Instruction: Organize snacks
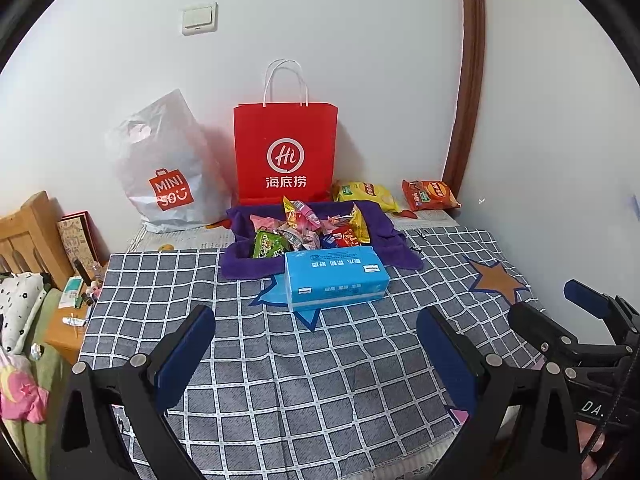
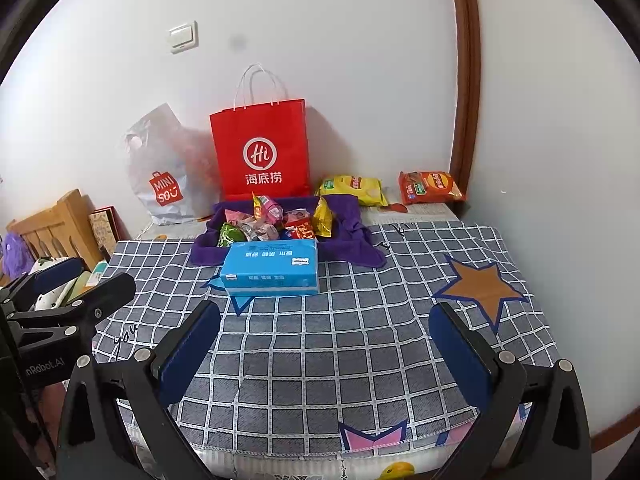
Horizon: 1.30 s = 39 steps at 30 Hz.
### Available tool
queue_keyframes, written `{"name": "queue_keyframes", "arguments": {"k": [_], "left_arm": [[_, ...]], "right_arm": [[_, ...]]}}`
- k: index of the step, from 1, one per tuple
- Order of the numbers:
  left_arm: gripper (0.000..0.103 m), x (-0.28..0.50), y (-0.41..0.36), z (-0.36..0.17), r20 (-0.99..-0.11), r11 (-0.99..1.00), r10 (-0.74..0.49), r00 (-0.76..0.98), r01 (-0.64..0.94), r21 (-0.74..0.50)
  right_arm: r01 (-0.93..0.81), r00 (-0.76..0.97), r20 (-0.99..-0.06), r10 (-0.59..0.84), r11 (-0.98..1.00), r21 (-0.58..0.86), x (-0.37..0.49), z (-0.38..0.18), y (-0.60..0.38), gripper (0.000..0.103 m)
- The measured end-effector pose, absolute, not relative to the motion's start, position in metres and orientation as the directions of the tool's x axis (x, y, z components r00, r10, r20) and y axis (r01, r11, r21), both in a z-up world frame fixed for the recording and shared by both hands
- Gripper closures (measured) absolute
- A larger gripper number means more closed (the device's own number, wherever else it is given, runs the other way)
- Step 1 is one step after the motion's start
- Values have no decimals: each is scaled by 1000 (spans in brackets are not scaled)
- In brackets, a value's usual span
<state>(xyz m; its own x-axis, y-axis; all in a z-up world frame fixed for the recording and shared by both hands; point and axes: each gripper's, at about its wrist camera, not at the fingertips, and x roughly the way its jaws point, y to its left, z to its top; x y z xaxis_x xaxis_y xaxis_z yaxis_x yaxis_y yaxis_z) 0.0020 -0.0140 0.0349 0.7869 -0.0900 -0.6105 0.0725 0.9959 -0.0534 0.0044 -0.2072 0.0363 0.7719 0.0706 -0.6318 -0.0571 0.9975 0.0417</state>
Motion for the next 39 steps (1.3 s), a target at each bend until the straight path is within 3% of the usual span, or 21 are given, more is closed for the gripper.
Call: {"name": "queue_keyframes", "arguments": {"k": [39], "left_arm": [[1, 2, -13, 33, -615, 996, -89, 783, 71, -55]], "right_arm": [[-86, 780, -619, 93, 995, 41, 2, 38, -202, 1]]}}
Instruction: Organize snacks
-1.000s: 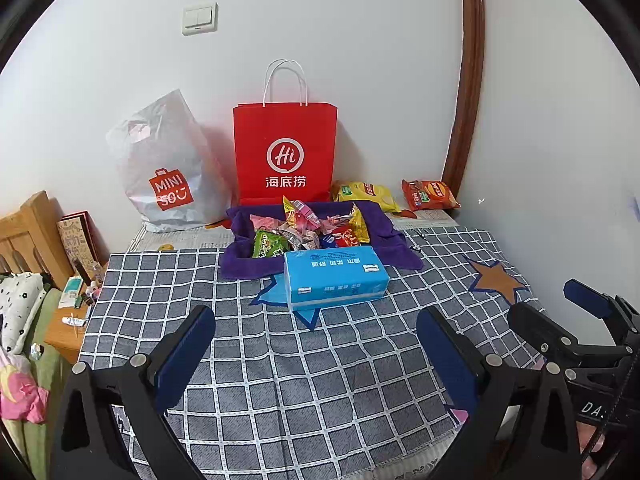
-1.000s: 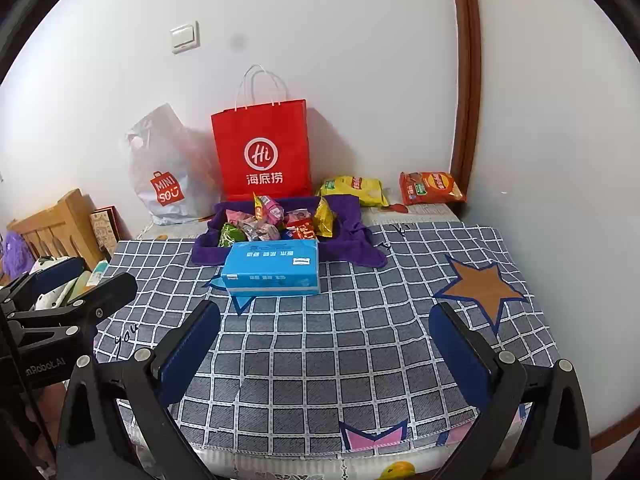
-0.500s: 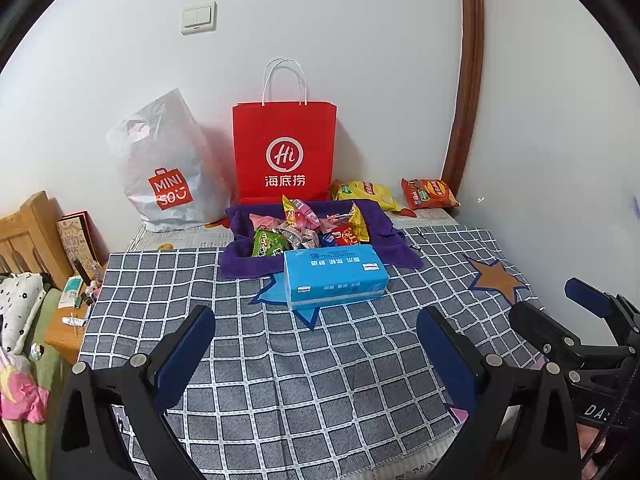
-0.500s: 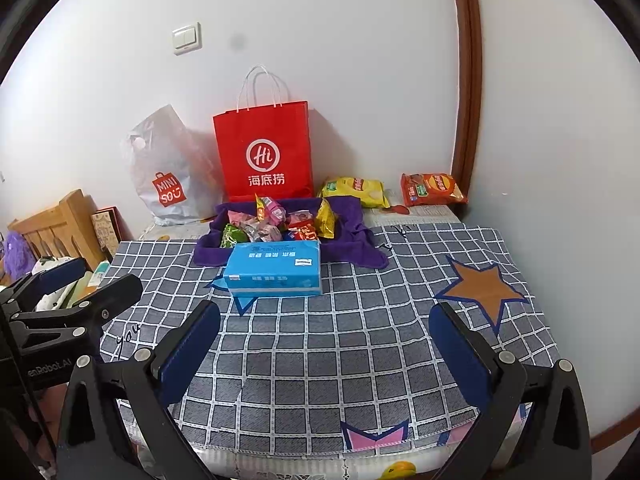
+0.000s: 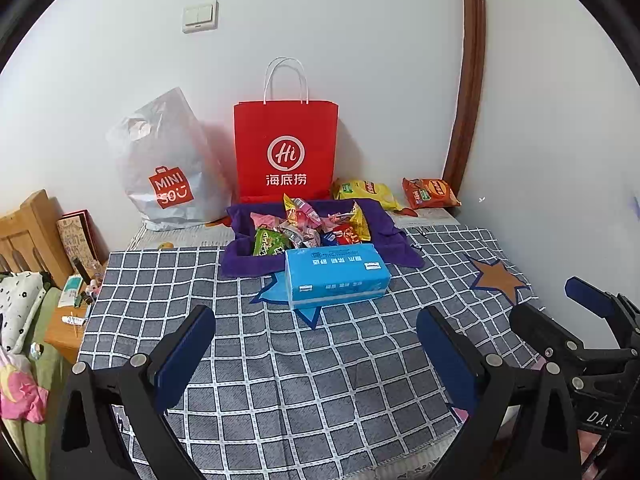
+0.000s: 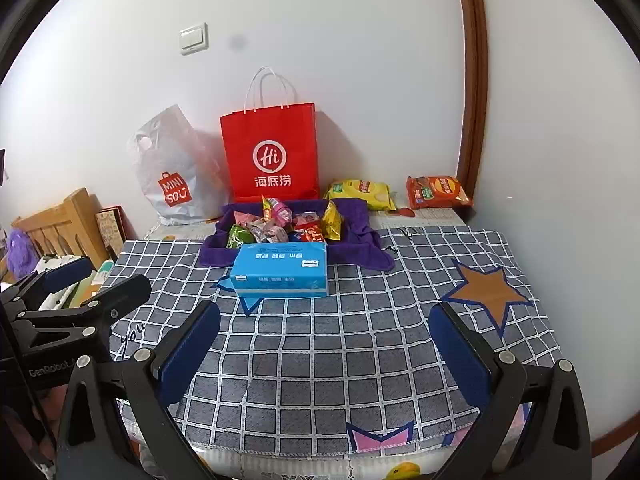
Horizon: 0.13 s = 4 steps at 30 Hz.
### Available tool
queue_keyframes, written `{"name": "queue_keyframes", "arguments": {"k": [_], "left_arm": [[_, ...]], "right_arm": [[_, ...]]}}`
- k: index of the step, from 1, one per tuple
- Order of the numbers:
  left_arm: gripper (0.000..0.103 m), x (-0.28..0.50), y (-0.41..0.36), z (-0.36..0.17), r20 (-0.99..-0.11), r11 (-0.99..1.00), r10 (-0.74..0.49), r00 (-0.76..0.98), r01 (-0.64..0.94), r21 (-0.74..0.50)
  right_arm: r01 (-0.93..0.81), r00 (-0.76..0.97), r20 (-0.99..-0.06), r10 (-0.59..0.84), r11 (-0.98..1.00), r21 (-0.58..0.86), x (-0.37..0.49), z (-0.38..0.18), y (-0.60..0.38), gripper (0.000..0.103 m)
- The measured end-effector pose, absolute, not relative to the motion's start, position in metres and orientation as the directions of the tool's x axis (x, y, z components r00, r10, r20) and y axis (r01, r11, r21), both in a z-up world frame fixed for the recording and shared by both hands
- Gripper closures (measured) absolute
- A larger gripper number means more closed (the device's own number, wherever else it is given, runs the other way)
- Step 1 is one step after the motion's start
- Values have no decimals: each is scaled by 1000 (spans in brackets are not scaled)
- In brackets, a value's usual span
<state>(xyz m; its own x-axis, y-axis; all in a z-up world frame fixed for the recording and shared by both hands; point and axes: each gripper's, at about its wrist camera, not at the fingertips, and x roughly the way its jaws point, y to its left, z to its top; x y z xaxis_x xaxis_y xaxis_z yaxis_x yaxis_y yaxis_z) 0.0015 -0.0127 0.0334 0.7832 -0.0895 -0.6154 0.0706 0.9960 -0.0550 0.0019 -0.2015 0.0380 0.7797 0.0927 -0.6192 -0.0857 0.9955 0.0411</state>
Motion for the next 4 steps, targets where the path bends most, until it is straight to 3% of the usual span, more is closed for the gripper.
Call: {"name": "queue_keyframes", "arguments": {"k": [4], "left_arm": [[1, 5, -11, 31, -614, 995, -96, 784, 74, -62]], "right_arm": [[-95, 779, -619, 99, 995, 39, 5, 35, -201, 1]]}}
